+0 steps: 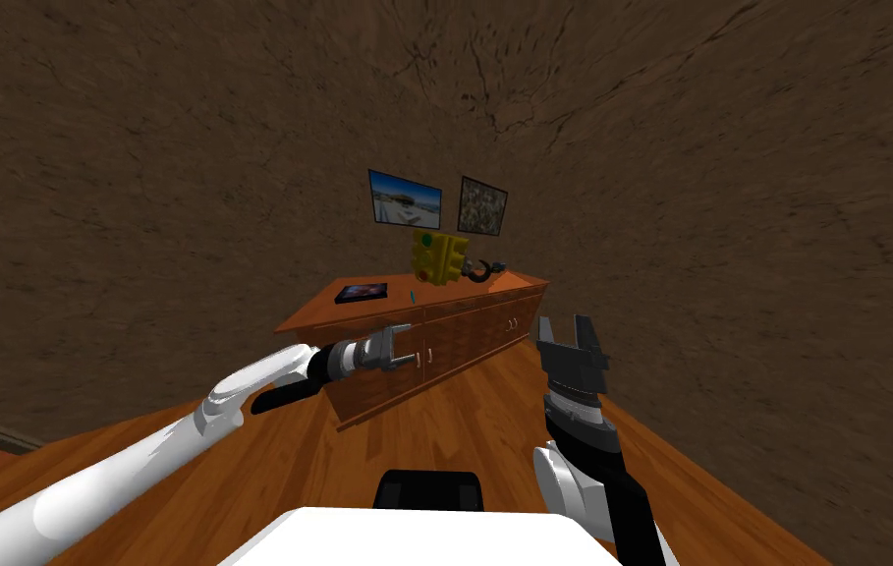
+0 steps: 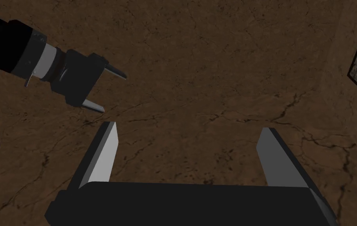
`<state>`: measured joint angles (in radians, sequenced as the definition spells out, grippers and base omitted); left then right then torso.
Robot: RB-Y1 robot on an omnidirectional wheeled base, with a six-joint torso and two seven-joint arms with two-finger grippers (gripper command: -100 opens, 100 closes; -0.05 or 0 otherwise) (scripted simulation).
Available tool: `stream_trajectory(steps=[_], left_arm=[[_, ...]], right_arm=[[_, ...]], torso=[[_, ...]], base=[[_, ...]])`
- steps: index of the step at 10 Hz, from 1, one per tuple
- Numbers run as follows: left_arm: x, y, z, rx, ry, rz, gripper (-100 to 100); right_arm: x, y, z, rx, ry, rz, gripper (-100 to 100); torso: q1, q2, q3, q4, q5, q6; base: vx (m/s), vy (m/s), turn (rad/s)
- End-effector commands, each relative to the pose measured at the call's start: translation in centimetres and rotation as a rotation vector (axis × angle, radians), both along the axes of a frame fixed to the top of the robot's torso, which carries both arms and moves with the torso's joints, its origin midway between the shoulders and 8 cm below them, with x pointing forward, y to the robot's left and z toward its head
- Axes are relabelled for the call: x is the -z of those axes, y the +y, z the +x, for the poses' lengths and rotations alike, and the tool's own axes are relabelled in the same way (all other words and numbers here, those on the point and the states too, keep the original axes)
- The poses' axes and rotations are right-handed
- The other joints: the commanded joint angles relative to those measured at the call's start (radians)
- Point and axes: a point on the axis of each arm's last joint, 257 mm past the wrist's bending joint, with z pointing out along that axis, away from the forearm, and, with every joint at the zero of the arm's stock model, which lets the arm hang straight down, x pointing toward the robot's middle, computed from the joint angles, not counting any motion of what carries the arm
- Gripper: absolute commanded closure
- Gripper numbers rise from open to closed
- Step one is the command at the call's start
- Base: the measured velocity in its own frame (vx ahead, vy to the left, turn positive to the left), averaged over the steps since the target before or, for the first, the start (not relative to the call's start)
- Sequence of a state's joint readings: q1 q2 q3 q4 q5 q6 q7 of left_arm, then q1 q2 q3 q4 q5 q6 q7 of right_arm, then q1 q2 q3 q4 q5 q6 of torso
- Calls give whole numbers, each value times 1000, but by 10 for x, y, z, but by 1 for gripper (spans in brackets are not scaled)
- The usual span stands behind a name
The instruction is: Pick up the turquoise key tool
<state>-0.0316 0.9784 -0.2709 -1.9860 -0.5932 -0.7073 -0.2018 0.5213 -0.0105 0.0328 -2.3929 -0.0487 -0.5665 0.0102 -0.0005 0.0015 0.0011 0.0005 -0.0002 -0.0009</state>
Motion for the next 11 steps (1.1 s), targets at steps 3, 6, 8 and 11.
stream_trajectory(steps=[3, 6, 8, 11], left_arm=[[35, 17, 6, 30, -79, 225, -100], [56, 37, 10, 43, -118, 373, -100], [72, 57, 14, 58, -150, 492, -100], [89, 91, 19, 71, -182, 649, -100]], right_arm=[[0, 0, 0, 0, 0, 0, 0], [0, 0, 0, 0, 0, 0, 0], [0, 0, 0, 0, 0, 0, 0], [0, 0, 0, 0, 0, 0, 0]], torso=[[-1, 1, 0, 0, 0, 0], [0, 0, 0, 0, 0, 0], [-1, 0, 0, 0, 0, 0], [-3, -2, -1, -1, -1, 1]], base=[[-32, -53, -143], [-16, -43, -72], [-16, -62, -150], [3, -62, -119]])
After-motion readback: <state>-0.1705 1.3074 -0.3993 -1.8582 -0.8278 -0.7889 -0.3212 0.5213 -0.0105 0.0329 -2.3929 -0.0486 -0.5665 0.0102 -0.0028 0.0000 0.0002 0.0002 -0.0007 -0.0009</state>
